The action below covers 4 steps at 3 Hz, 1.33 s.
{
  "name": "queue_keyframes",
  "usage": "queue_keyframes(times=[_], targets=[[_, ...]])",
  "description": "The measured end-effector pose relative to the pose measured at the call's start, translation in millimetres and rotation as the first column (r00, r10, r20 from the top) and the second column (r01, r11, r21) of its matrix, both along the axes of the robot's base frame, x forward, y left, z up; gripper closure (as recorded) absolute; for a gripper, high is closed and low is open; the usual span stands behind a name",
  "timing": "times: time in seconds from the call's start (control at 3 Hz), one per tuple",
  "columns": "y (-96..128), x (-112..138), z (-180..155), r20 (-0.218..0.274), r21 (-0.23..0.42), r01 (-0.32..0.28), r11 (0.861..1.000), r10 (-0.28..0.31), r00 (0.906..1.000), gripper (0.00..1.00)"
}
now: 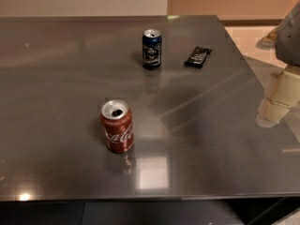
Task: Knock coke can over
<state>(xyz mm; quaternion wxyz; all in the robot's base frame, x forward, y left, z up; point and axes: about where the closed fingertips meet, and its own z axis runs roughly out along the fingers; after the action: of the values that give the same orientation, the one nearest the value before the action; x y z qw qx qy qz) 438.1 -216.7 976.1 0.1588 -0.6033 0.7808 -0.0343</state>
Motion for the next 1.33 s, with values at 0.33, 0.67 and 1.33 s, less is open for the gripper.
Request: queue_keyframes(times=[0.33,0.67,1.33], targets=[[1,0,1,0.003,0.000,-0.001,1.000,0.001,1.0000,0.00],[28,5,-2,0.007,0.038,-0.073,0.997,0.073,0.9973,0.00],[122,-7,-33,-0.018,0.158,-0.289,0.944,0.295,0.9553,0.00]])
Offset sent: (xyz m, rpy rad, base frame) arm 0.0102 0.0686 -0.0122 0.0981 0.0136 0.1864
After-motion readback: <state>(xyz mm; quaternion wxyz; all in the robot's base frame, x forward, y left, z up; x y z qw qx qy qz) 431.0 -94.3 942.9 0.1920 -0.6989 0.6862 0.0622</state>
